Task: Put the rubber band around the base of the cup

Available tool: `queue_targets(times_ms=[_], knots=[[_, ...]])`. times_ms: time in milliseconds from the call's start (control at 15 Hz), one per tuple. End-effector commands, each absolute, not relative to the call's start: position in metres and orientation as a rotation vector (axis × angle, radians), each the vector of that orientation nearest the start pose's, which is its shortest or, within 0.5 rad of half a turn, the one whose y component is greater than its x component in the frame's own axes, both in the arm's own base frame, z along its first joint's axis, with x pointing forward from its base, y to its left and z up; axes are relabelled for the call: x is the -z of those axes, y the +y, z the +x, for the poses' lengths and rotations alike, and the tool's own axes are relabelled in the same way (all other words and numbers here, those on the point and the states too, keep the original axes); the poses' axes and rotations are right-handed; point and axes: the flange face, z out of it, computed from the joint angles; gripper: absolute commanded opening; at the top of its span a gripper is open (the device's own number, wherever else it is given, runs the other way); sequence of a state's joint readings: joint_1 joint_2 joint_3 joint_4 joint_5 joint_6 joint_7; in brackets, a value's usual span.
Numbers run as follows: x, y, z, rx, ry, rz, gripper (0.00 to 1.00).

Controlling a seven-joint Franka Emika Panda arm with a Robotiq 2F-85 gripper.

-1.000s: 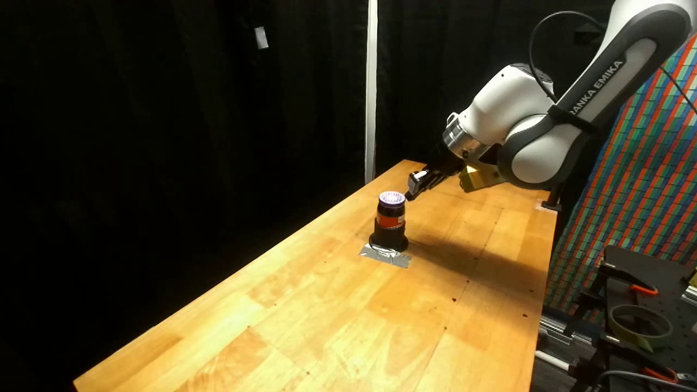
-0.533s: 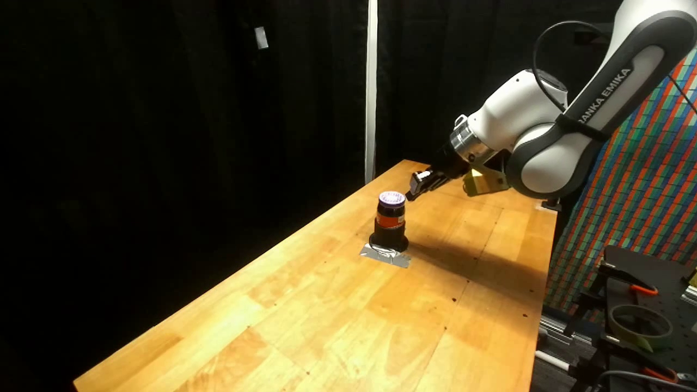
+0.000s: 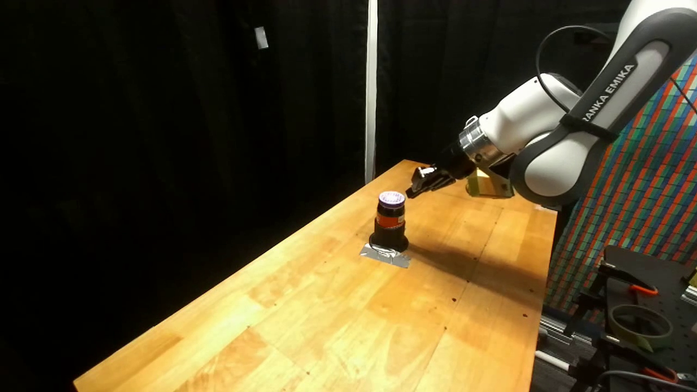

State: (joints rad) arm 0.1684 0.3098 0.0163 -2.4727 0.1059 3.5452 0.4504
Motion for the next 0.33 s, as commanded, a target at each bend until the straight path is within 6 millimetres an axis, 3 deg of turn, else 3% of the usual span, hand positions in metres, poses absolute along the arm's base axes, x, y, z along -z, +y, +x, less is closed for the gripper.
queue_targets(times_ms=[0,133,200,267], knots=[[-0.271,0.082,0.505,1.086,0.52,-2.624,0.32],[-0.261,0.084,0.512,1.041,0.524,-2.647,0.41],[-0.26,0.083,0.512,1.035,0.528,-2.649,0.25],[-0.258,0.083,0.511,1.03,0.53,-2.651,0.32]])
